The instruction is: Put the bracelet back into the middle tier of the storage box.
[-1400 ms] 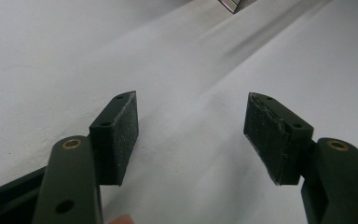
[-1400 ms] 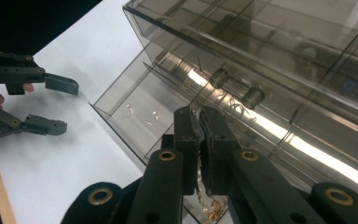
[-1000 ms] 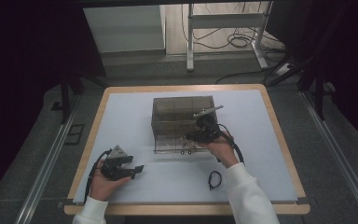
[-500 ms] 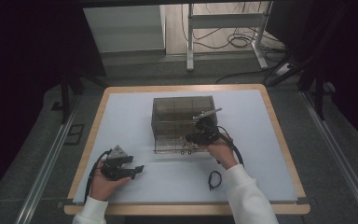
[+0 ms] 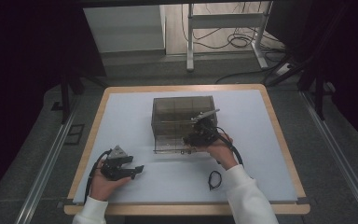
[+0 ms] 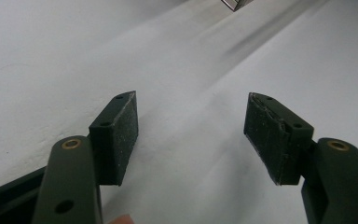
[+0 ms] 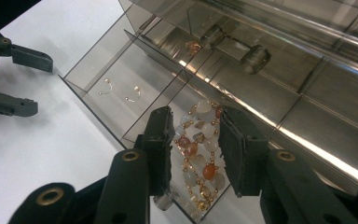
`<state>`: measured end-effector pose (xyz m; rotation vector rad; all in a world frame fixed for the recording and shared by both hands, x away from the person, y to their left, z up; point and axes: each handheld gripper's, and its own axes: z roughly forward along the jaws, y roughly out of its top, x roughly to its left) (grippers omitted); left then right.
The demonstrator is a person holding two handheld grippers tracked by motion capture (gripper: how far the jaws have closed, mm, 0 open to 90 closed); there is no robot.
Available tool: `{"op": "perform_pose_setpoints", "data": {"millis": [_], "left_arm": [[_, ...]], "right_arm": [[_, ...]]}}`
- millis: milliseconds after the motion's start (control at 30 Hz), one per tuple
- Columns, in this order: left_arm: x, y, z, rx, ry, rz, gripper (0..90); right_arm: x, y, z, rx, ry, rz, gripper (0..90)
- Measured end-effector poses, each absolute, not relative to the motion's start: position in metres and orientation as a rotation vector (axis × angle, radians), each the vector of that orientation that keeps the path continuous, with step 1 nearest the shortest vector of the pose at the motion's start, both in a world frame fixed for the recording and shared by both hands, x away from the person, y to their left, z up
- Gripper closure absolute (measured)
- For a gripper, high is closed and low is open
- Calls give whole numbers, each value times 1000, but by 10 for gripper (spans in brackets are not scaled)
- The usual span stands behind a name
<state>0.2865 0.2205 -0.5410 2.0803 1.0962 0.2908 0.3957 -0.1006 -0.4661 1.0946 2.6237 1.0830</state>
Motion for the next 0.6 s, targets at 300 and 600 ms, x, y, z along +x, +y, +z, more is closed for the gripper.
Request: {"op": "perform_pose_setpoints", "data": {"millis": [300,600], "left_arm": [[286,221,-540,2078,1098,294,352],[286,222,-540,2077,1099,295,352]], "right_arm": [[389,-106,-464,1075,2595,1119,604],[382,-112,-463,1064,2574,1150,605]]}}
